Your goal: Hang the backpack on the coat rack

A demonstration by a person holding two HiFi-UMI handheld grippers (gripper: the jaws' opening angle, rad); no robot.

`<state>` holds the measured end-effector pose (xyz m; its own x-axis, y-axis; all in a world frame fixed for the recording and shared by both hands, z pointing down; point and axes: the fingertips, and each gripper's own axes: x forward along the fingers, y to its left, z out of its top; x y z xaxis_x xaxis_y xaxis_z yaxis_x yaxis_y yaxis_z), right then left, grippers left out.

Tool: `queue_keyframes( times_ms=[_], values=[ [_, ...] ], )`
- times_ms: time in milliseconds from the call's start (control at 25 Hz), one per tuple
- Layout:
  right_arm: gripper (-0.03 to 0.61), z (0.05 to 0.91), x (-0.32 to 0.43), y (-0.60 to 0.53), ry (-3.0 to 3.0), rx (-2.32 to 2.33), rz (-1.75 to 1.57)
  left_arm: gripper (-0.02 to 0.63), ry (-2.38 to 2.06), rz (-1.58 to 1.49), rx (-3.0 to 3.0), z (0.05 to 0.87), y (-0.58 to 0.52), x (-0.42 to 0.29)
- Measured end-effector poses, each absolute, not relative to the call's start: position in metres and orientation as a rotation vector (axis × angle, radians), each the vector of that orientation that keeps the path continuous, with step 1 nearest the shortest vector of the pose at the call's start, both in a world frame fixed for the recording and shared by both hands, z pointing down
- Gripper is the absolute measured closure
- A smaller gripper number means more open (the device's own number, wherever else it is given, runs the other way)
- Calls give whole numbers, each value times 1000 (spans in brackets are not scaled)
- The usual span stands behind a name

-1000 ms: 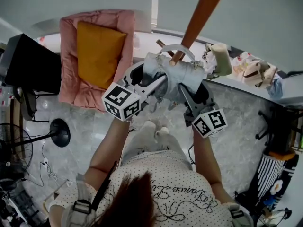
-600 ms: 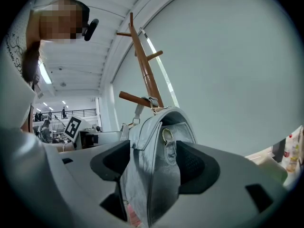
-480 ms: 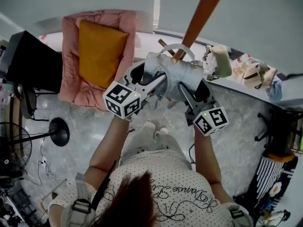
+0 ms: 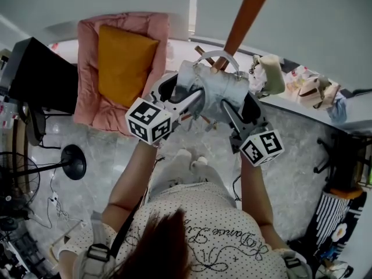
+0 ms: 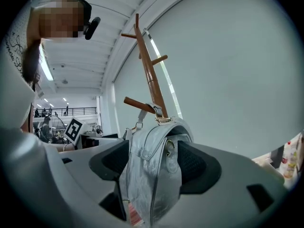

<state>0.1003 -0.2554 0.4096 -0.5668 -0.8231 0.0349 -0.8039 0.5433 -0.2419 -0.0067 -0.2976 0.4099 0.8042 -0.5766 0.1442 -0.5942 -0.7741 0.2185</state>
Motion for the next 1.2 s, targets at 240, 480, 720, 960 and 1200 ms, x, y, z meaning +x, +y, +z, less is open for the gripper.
queue_keyframes(
  times_ms=[240, 480, 720, 960, 1200],
  values=[
    [244, 402, 109, -249, 2687, -1429, -328, 319, -937, 120, 2747, 407, -293, -10],
    [250, 389, 117, -244, 2658, -1468, -268, 319, -997, 111, 2759, 397, -291, -21],
    [270, 380, 119, -241, 2680, -1476, -218, 322, -1045, 87, 2766, 387, -289, -25],
    [332, 368, 124, -238, 2696, -1499, -158, 401, -1126, 42, 2770, 373, -290, -29],
    [440, 364, 128, -237, 2706, -1526, -151, 508, -1198, 54, 2757, 369, -289, -33]
  ],
)
